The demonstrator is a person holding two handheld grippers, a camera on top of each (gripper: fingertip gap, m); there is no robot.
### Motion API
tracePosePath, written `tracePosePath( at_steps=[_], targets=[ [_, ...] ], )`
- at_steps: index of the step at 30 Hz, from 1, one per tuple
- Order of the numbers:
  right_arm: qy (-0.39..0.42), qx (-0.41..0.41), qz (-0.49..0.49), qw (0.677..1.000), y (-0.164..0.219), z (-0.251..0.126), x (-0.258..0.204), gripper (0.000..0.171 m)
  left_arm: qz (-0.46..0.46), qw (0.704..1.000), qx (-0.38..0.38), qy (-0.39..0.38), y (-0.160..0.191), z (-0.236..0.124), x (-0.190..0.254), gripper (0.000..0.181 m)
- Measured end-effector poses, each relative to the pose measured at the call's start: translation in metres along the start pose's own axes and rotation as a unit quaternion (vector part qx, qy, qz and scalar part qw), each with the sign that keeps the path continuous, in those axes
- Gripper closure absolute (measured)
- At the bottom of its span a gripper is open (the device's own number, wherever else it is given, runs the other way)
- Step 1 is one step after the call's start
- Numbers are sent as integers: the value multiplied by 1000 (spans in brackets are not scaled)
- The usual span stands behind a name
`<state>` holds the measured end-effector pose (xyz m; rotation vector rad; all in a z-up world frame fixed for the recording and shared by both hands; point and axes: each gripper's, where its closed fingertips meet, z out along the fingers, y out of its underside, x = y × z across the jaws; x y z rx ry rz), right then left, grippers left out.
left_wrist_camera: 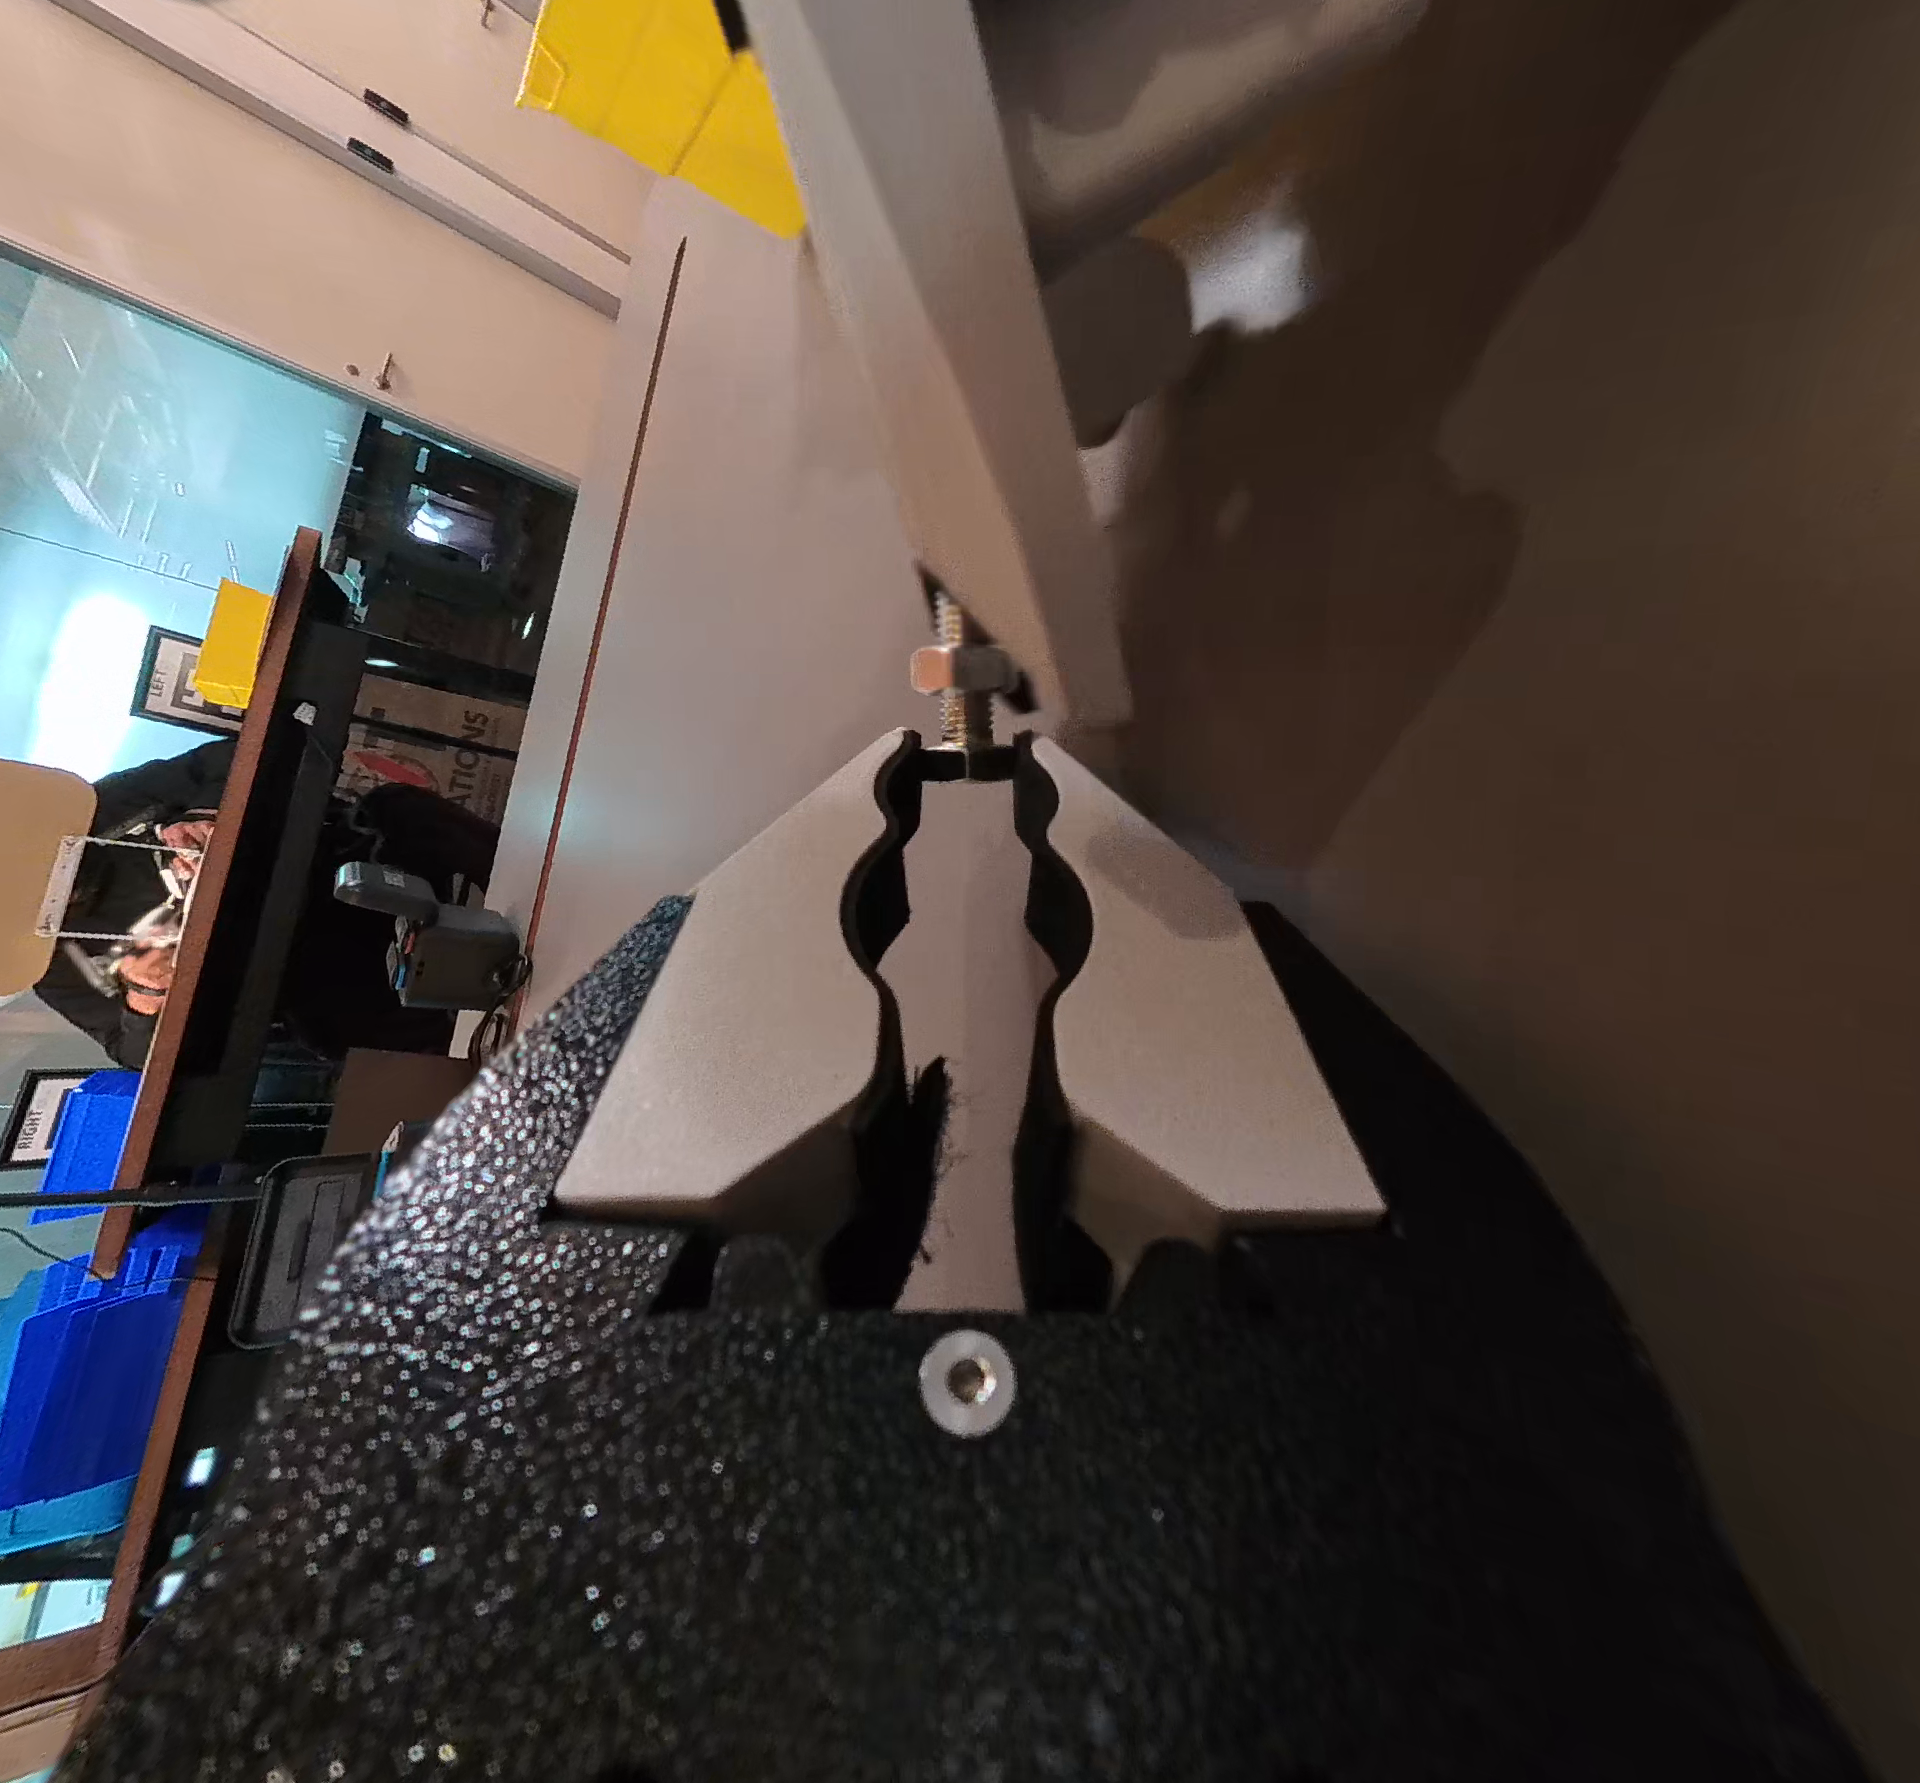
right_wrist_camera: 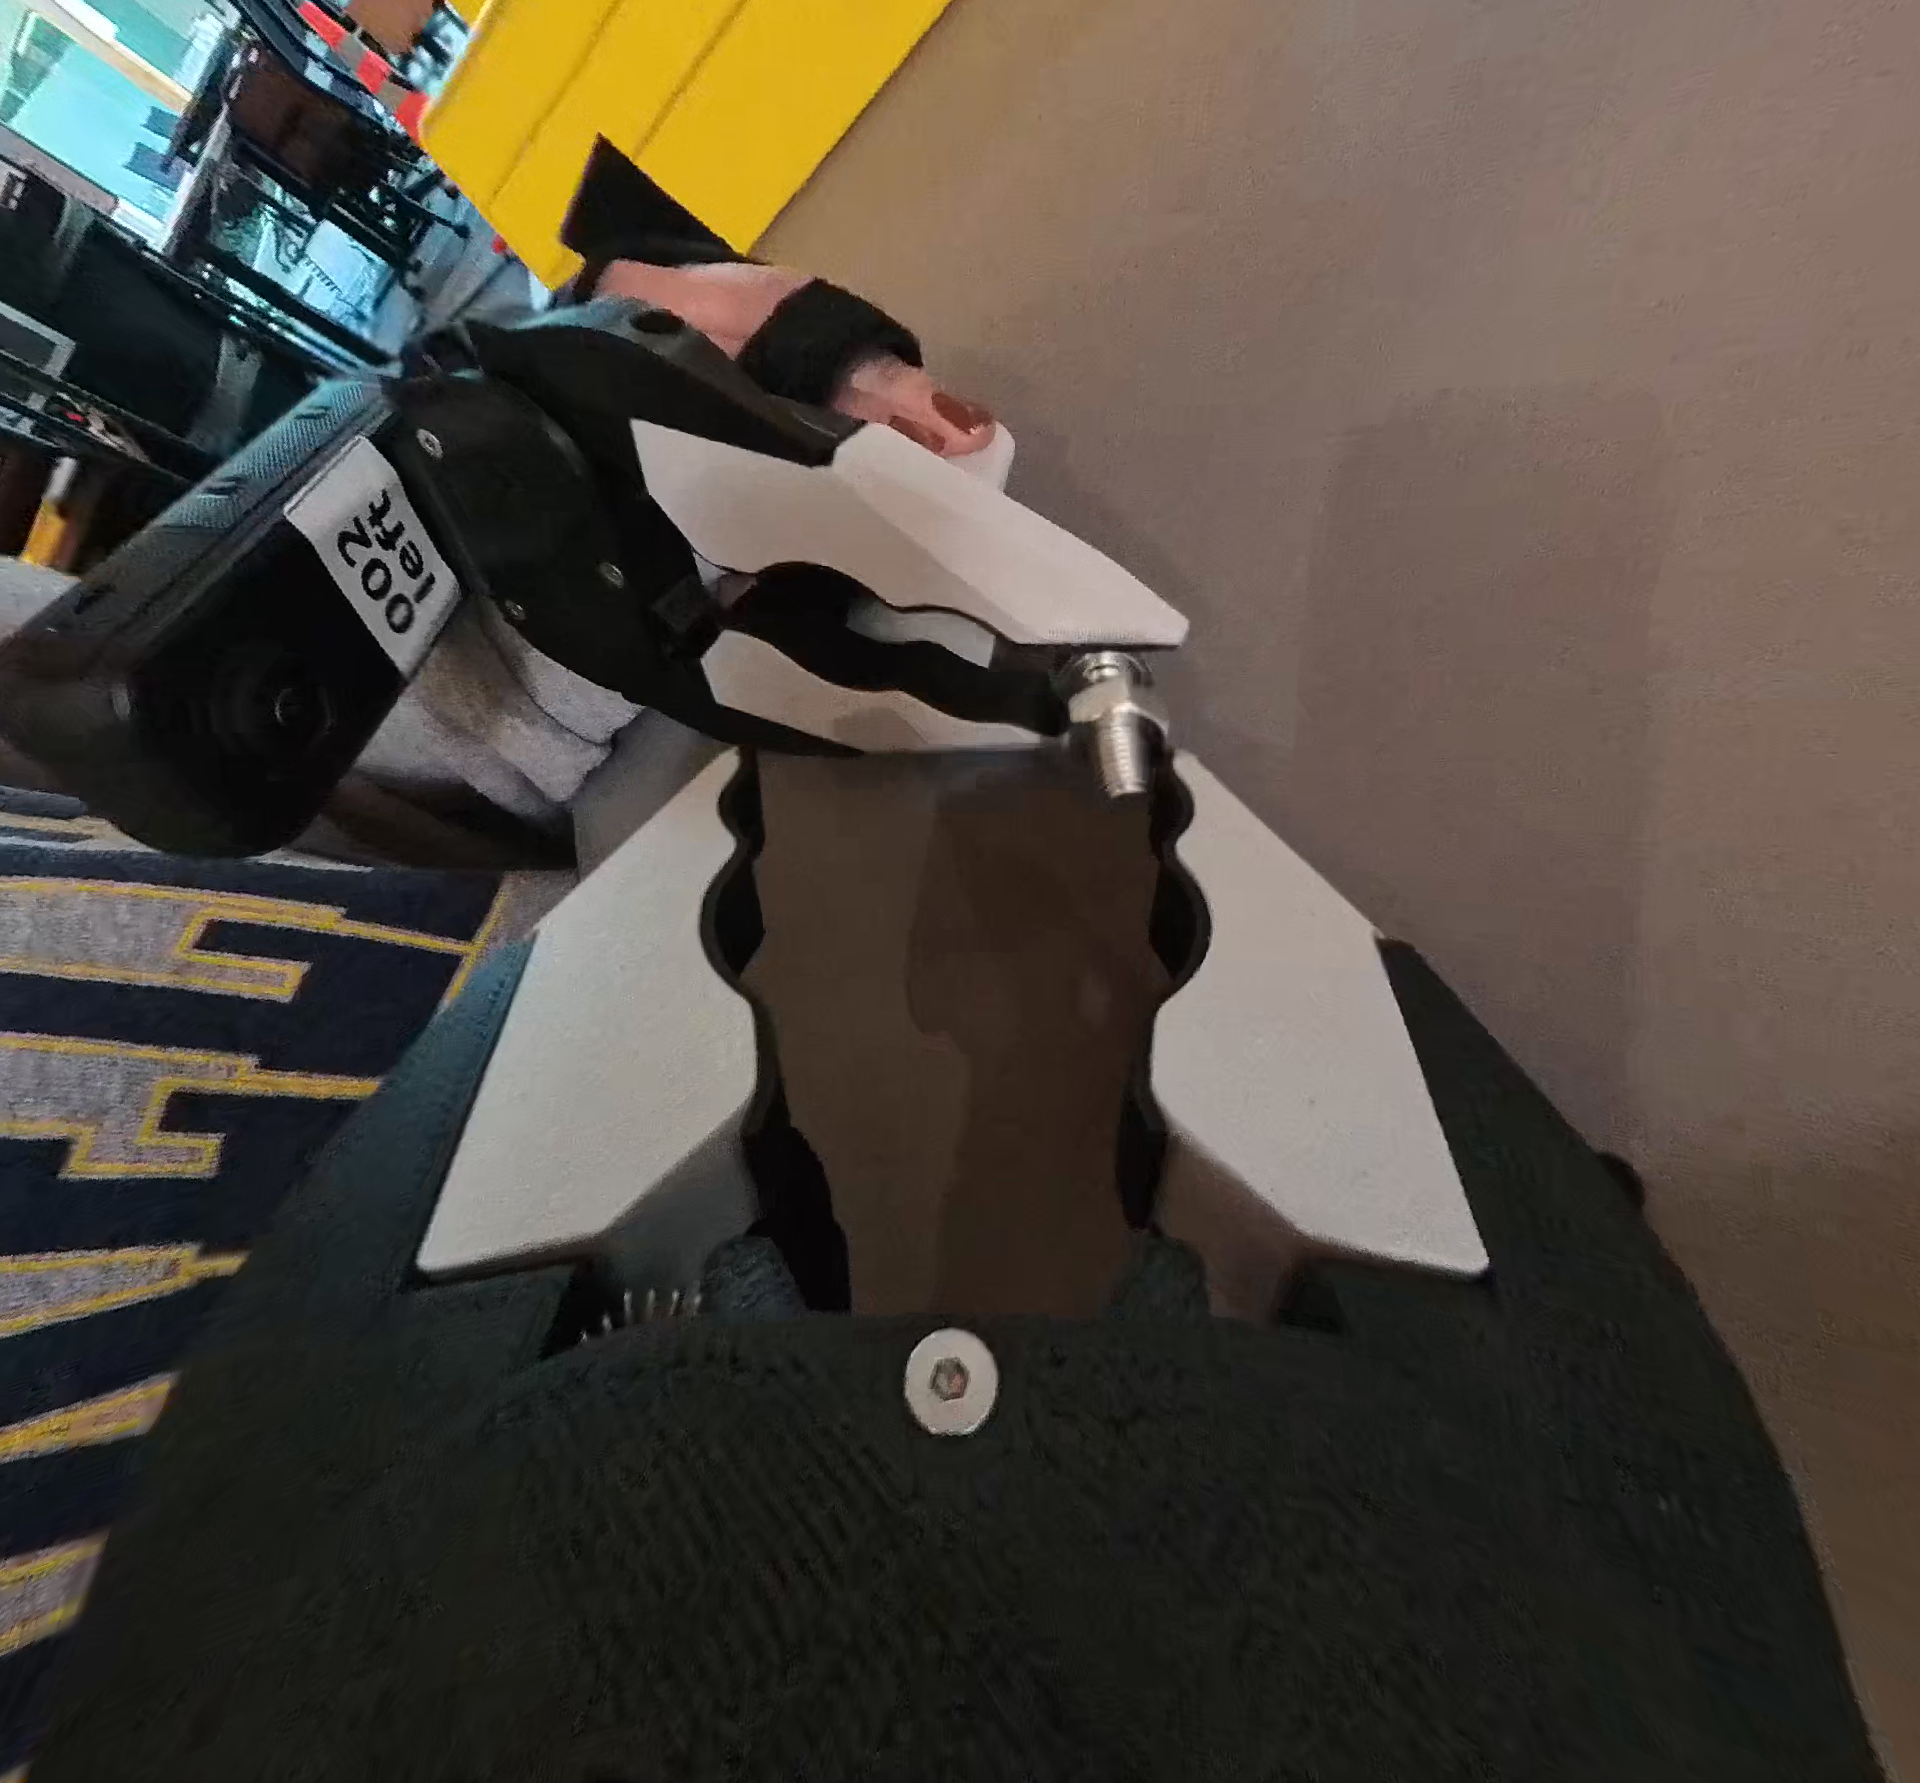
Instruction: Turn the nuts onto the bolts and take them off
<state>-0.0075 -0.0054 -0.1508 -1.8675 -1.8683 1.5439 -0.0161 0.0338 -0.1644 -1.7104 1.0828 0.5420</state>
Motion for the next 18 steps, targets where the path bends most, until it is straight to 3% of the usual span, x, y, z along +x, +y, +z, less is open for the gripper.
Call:
tracePosePath(
  at_steps=[1, 4, 7, 10, 14, 17, 18],
  targets=[
    [-5, 27, -31, 999, -10, -2, -5, 91, -2, 1000, 2, 1, 0, 0, 0, 165],
    [-54, 148, -95, 983, -52, -27, -40, 101, 2, 1000, -1, 1, -1, 0, 1, 165],
    [50, 35, -48, 997, -24, -23, 0, 94, -7, 1000, 0, 1, -1, -1, 1, 165],
    [33, -23, 24, 999, 6, -13, 10, 94, -6, 1000, 1, 1, -1, -1, 1, 165],
    [-10, -2, 36, 999, 4, -3, -1, 97, -3, 1000, -1, -1, -1, -1, 1, 165],
    [-25, 64, -56, 996, -20, -10, -12, 86, -19, 1000, 11, 2, -1, -3, 0, 165],
    [-43, 116, -93, 988, -36, -19, -25, 98, -19, 1000, 5, 2, -1, -2, 0, 165]
  ],
)
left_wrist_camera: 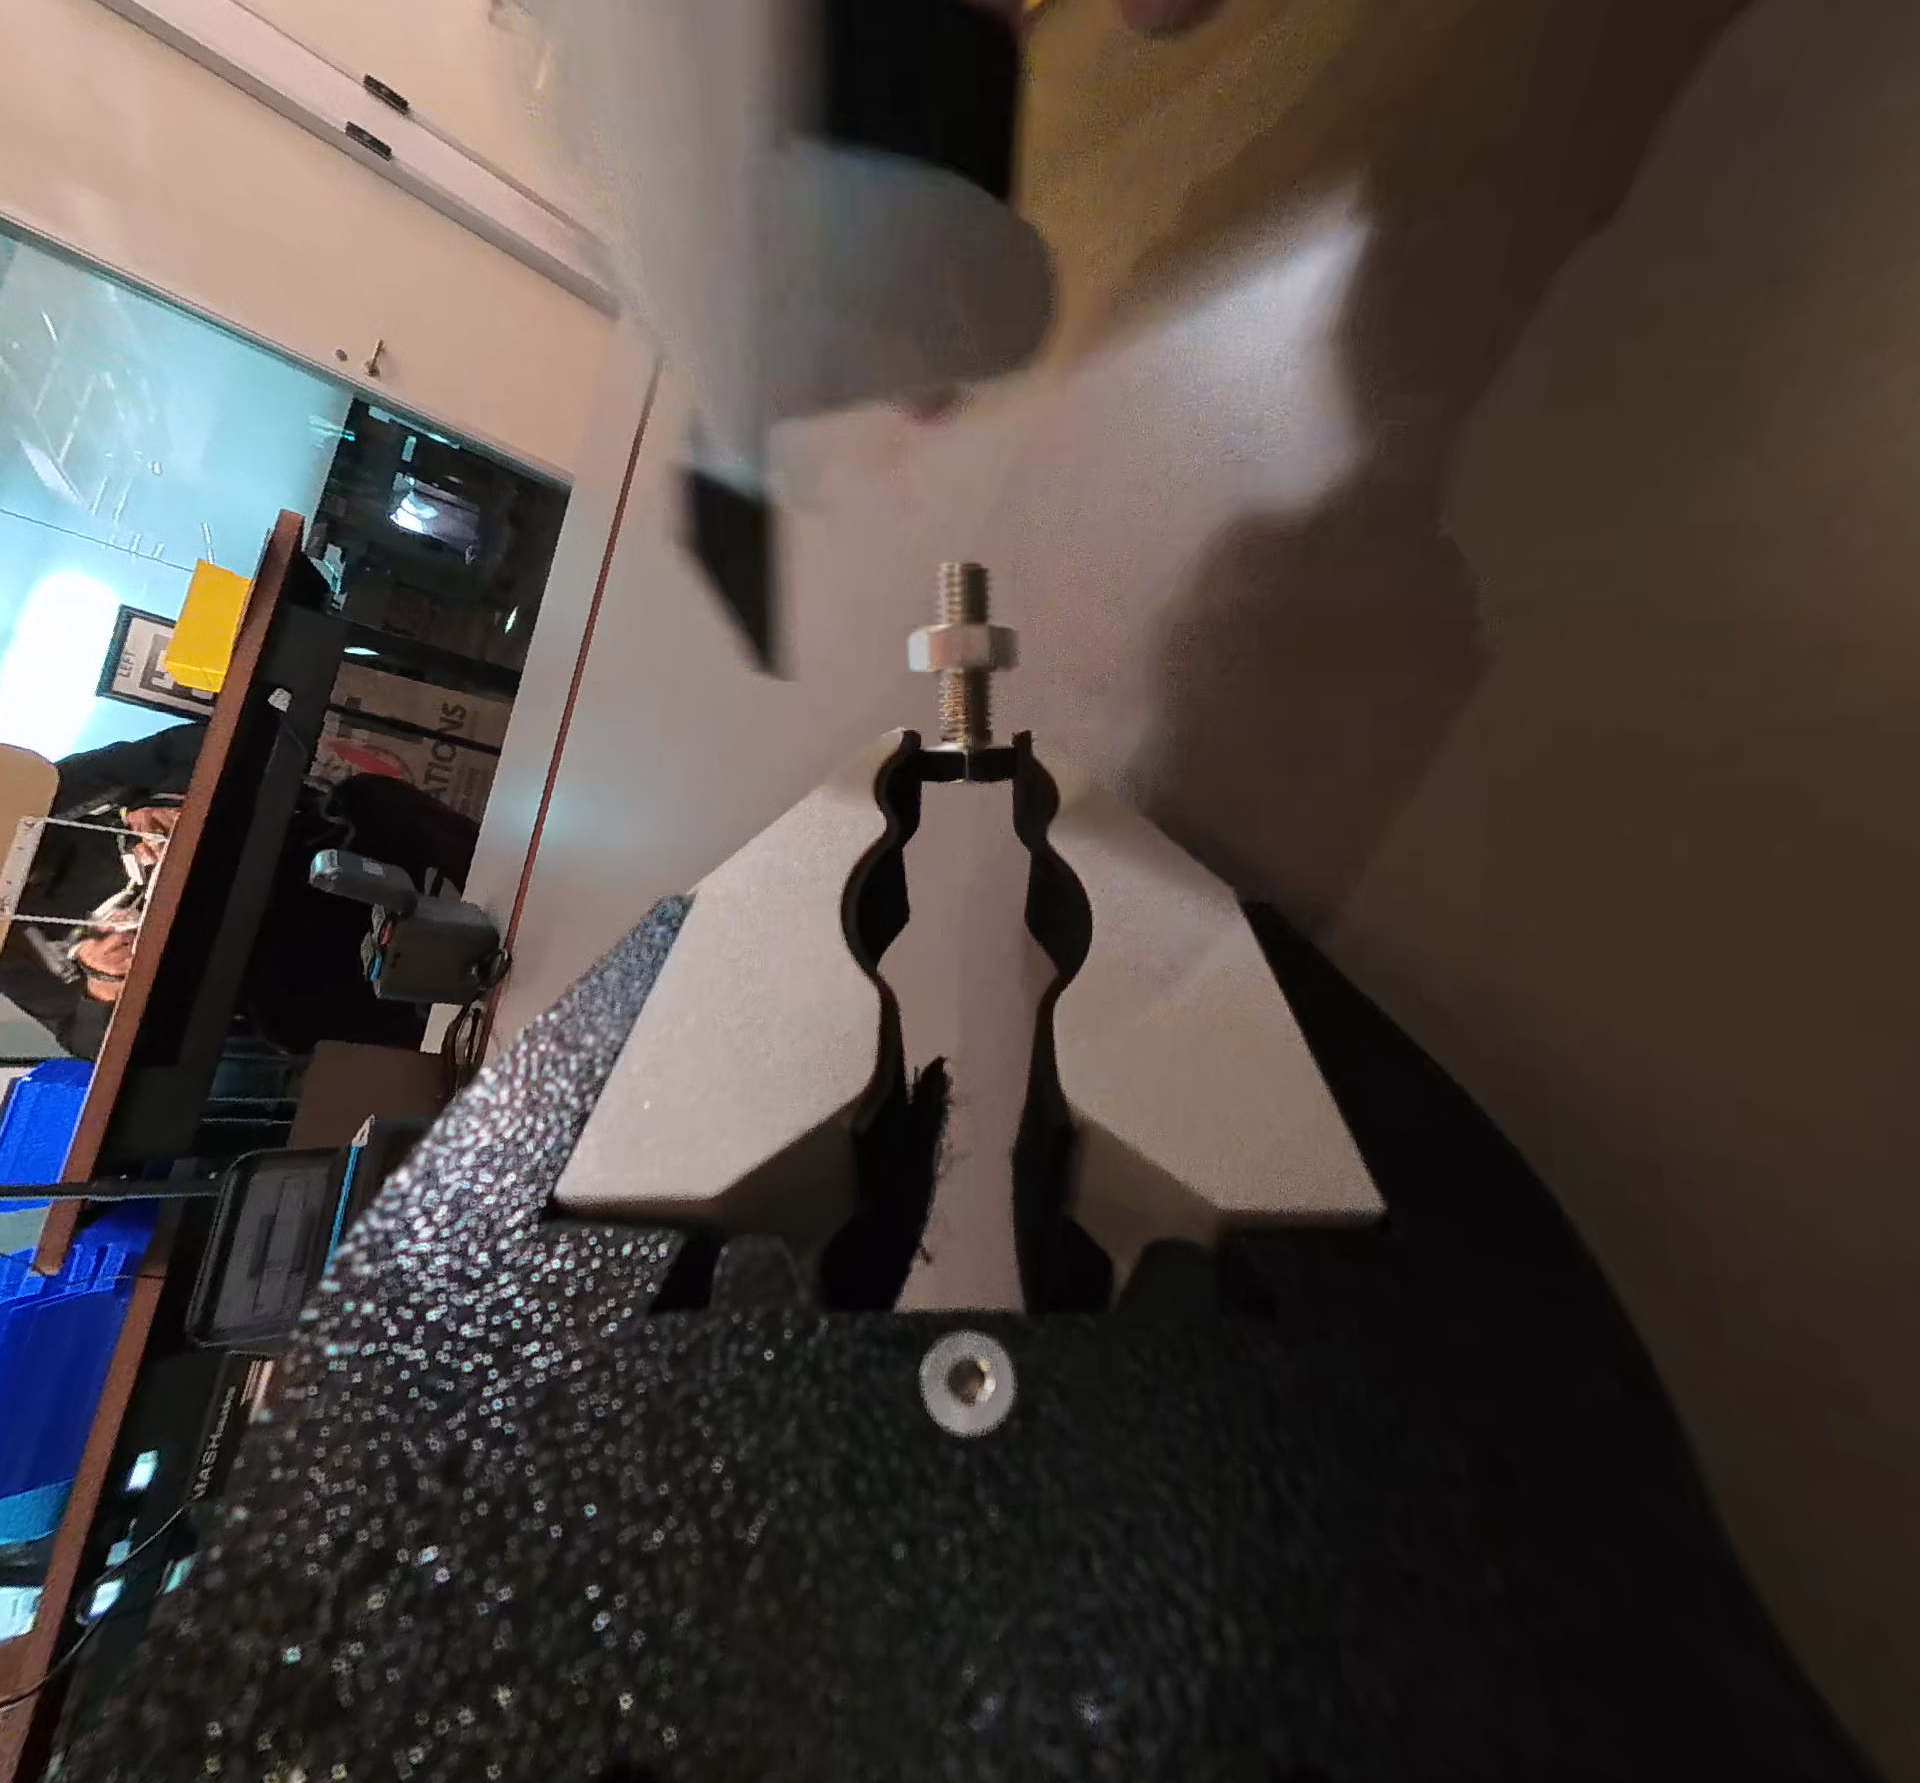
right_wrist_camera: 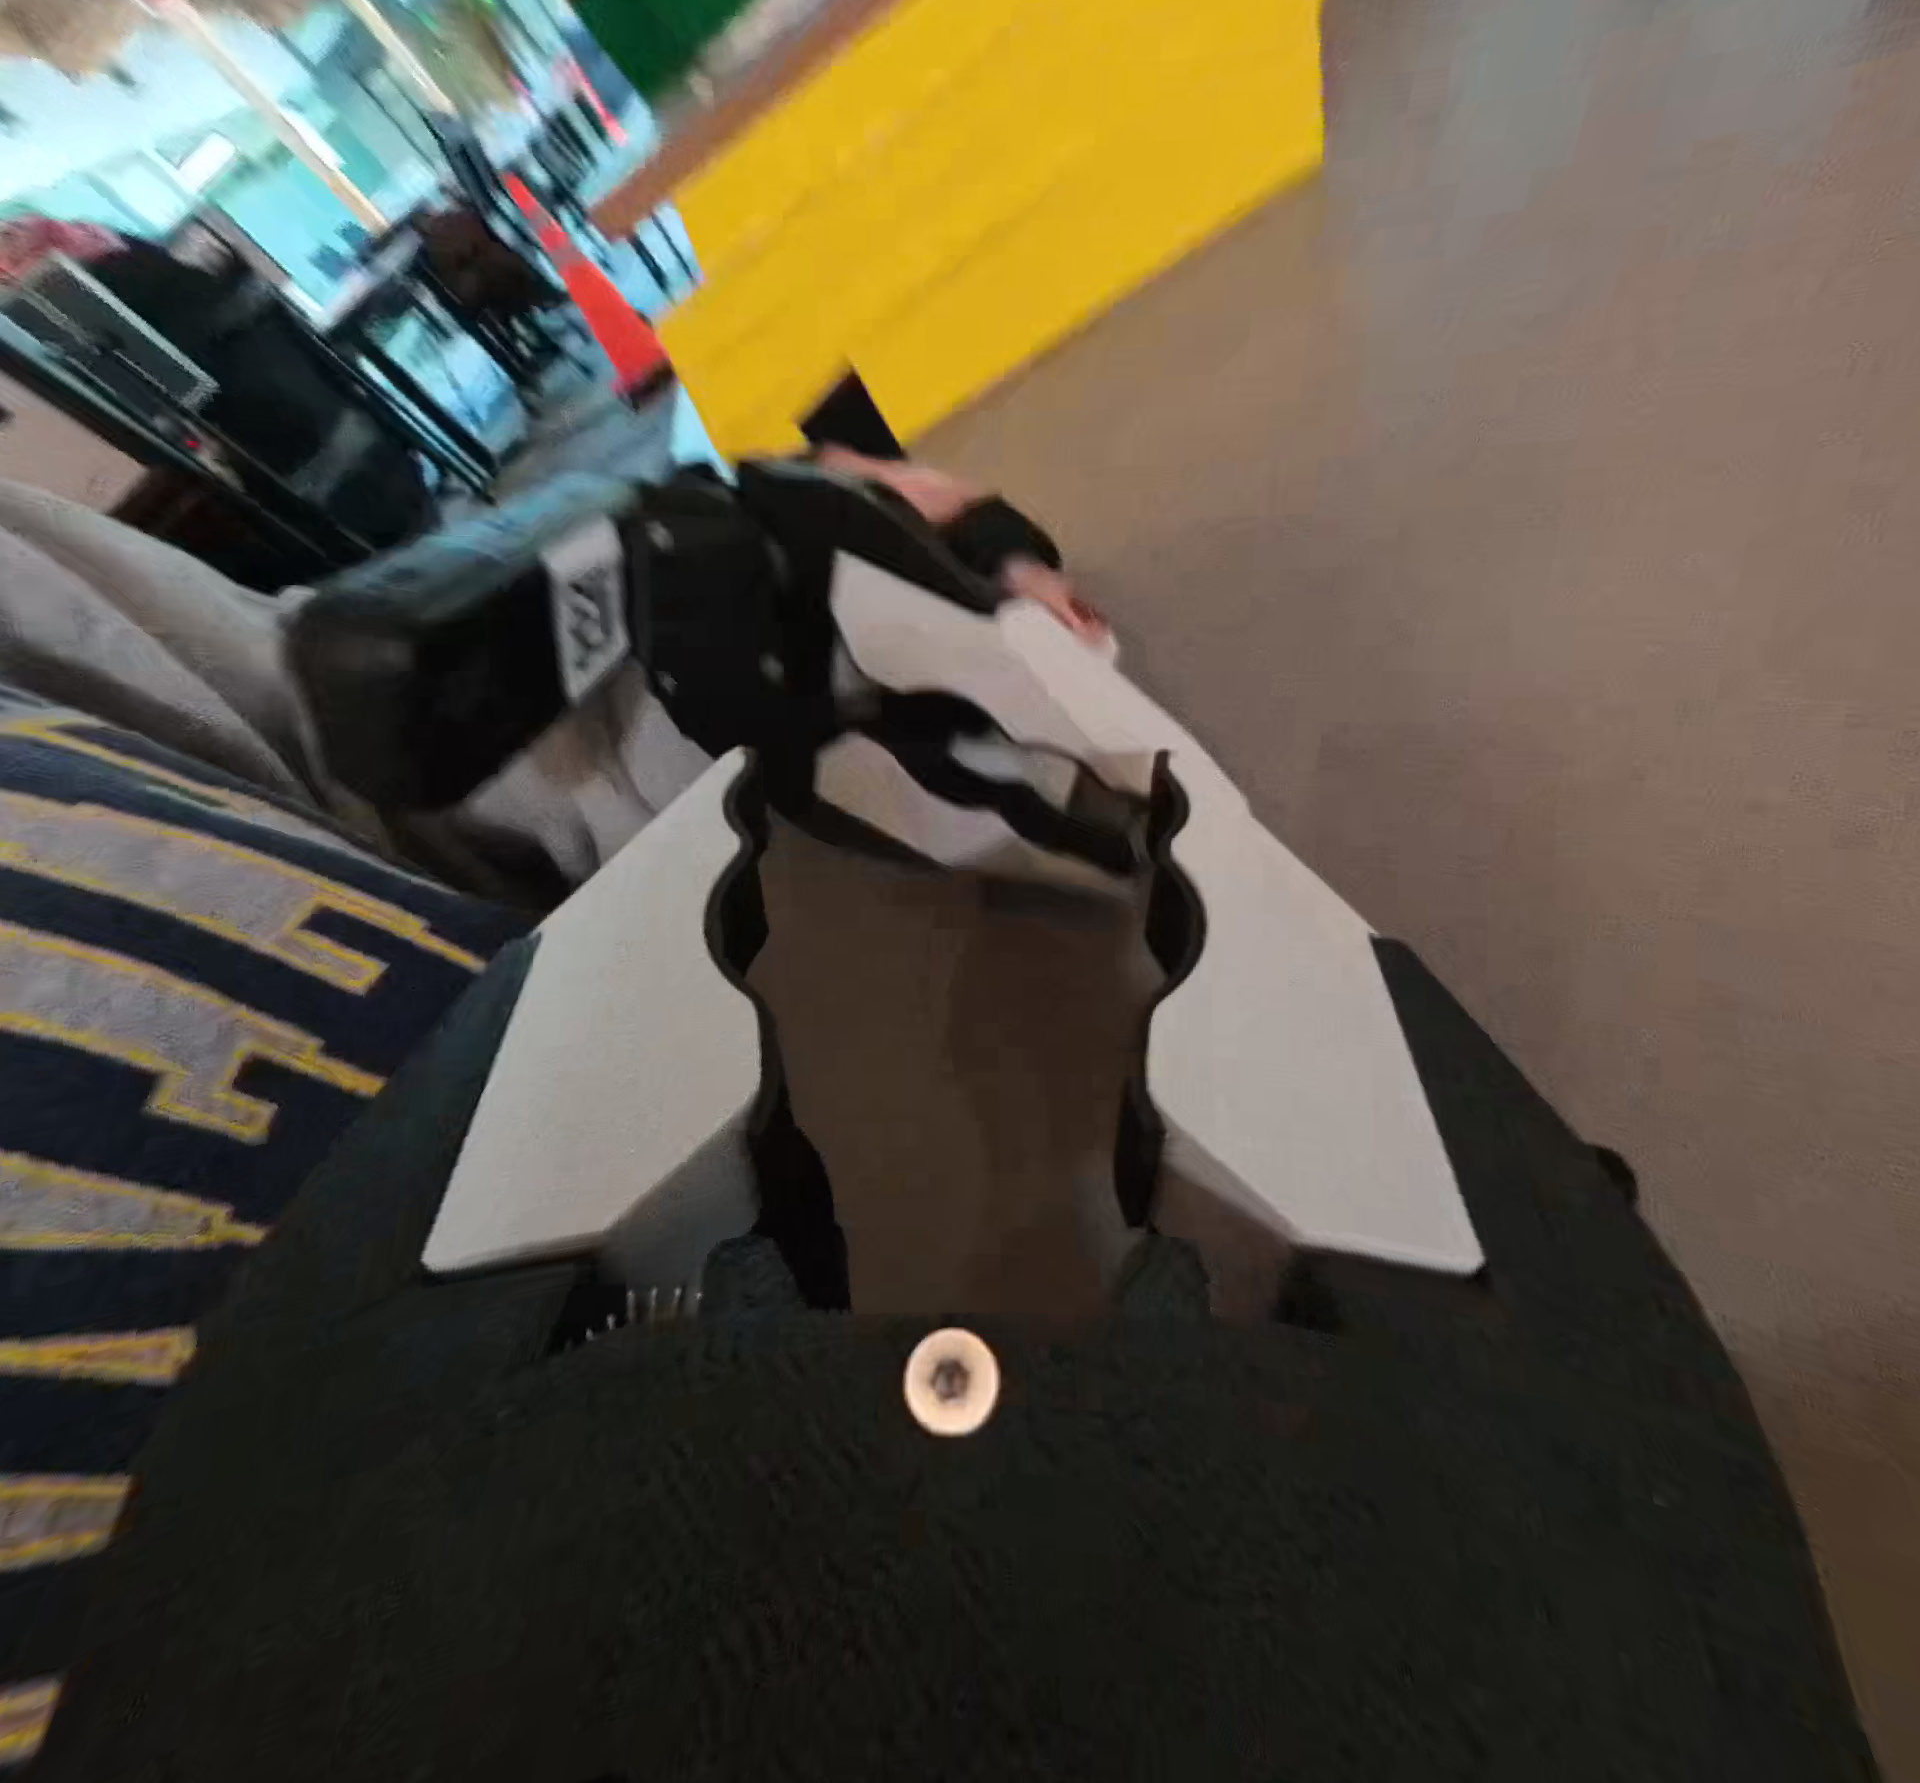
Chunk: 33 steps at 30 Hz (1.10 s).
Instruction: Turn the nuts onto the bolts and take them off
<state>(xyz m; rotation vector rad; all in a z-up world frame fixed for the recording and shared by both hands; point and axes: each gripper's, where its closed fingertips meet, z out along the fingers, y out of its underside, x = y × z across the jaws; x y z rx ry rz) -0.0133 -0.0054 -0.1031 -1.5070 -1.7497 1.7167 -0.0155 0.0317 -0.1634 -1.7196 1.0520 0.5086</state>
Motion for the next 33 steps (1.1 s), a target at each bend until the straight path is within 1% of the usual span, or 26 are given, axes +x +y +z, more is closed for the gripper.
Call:
tracePosePath(
  at_steps=[1, 2, 3, 5, 6, 7, 9, 12, 13, 14, 15, 16, 17, 18, 19, 20, 22, 23, 25, 27, 28, 29, 30, 31, 32, 33],
  targets=[
    [0, 39, -15, 999, -15, -5, -5, 99, 6, 1000, -4, -1, 0, 0, 0, 165],
    [22, 31, -14, 999, -15, -9, 2, 103, 10, 1000, -4, -3, 0, 0, 0, 165],
    [54, -20, 0, 998, -1, -11, 14, 102, 10, 1000, -4, -3, 0, 0, 0, 165],
    [95, -130, 48, 986, 37, -14, 33, 94, 3, 1000, -3, -3, 0, 0, 0, 165],
    [91, -152, 66, 982, 48, -14, 34, 94, 2, 1000, -3, -2, 0, 0, 0, 165],
    [78, -156, 81, 981, 52, -12, 31, 94, 4, 1000, -3, -2, 0, 0, 0, 165],
    [58, -150, 96, 982, 53, -5, 25, 98, 7, 1000, -4, -2, 0, 0, 1, 165],
    [50, -143, 70, 986, 47, 3, 22, 98, 7, 1000, -7, -4, 1, 0, 0, 165],
    [58, -128, 36, 989, 39, 4, 22, 93, 4, 1000, -6, -3, 1, 0, 0, 165],
    [51, -98, -16, 994, 25, 4, 16, 93, 4, 1000, -3, -1, 1, 0, 0, 165],
    [28, -57, -62, 996, 9, 3, 1, 104, 3, 1000, -6, 0, 1, 0, 0, 165],
    [21, -26, -83, 996, -4, -1, -9, 104, 5, 1000, -8, 0, 1, 0, 1, 165],
    [38, -28, -80, 996, -6, -4, -6, 106, 7, 1000, -8, -1, 1, 0, 1, 165],
    [61, -64, -61, 994, 4, -7, 4, 104, 8, 1000, -8, -2, 1, 0, 1, 165],
    [83, -108, -29, 990, 19, -10, 16, 96, 7, 1000, -8, -1, 1, 0, 1, 165],
    [98, -144, 4, 985, 33, -12, 25, 92, 7, 1000, -9, -2, 1, 0, 1, 165],
    [84, -174, 60, 979, 52, -11, 27, 88, 10, 1000, -9, -2, 1, 0, 1, 165],
    [73, -173, 76, 979, 55, -8, 25, 89, 12, 1000, -10, -2, 1, 0, 1, 165],
    [56, -154, 78, 983, 50, -2, 19, 90, 14, 1000, -11, -2, 1, 0, 1, 165],
    [62, -139, 47, 987, 43, 1, 21, 89, 8, 1000, -13, -4, 2, 0, 0, 165],
    [54, -109, 8, 993, 31, 2, 17, 87, 8, 1000, -11, -2, 1, -1, 0, 165],
    [16, -54, -36, 998, 12, 2, 1, 95, 10, 1000, -11, -2, 1, -1, 0, 165],
    [-21, 2, -57, 998, -7, -2, -18, 97, 13, 1000, -14, -3, 1, 0, 0, 165],
    [-14, 20, -57, 998, -14, -5, -19, 100, 15, 1000, -15, -3, 1, 0, 0, 165],
    [23, -8, -44, 999, -7, -7, -6, 100, 14, 1000, -14, -4, 1, 0, 0, 165],
    [63, -52, -24, 996, 8, -9, 12, 94, 13, 1000, -14, -4, 1, 0, 0, 165]
  ],
)
